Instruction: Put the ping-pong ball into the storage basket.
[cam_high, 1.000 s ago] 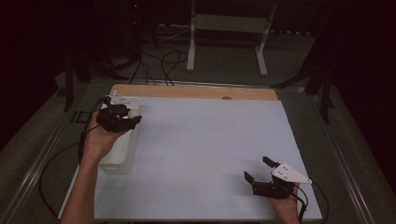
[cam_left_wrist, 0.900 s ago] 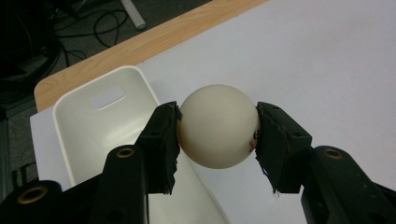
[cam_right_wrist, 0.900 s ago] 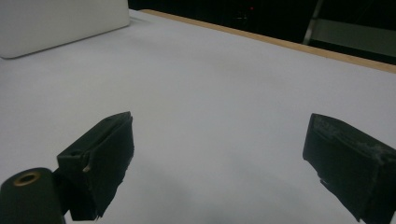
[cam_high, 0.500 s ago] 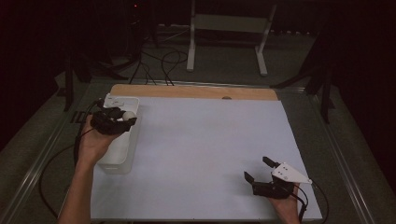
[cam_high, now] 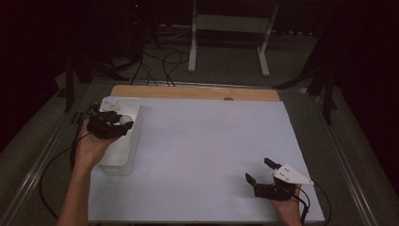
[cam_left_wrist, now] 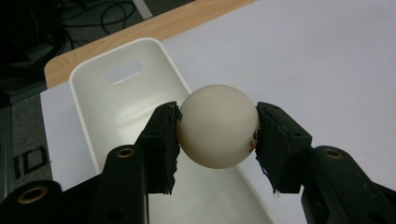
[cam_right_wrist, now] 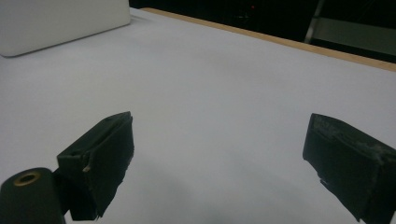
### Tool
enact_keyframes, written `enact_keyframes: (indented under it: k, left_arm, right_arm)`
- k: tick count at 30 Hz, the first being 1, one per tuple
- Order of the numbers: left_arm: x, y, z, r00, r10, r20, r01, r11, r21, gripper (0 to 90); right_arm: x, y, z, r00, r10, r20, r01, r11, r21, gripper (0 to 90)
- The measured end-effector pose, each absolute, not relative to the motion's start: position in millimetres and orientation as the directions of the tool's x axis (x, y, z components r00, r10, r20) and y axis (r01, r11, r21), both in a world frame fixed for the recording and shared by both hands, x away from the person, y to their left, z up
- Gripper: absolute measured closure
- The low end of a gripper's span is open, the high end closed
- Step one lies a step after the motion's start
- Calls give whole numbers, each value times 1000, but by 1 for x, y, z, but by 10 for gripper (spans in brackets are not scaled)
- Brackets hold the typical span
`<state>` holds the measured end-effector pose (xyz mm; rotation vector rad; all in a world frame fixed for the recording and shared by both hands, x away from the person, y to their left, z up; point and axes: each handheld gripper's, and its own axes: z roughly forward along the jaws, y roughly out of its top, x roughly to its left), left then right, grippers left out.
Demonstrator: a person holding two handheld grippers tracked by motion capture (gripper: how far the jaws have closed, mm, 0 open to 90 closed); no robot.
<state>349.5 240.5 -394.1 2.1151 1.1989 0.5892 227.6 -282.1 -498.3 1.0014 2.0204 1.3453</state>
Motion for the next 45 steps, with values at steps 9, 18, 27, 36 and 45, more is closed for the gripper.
enact_keyframes:
  k: [9,18,27,36,45]
  left_arm:
    - [346,250,-402,473,879,64,605,-376,702,512]
    - [345,255,-409,462,885,57,616,-367,697,512]
    - [343,259,-414,457,888,53,622,-362,695,512]
    - [342,260,-419,457,888,46,621,-356,699,512]
    - [343,256,-427,461,885,56,627,-370,685,511]
  right_arm:
    - [228,-281,-499,-598,802,-9,301,235,924,86]
    - [228,-281,-499,-598,801,-9,303,237,923,86]
    - [228,-281,-499,-597,802,-8,305,236,922,86]
    - [228,-282,-499,-594,804,-9,304,235,923,86]
    - [228,-283,-498,-592,806,-5,303,229,925,86]
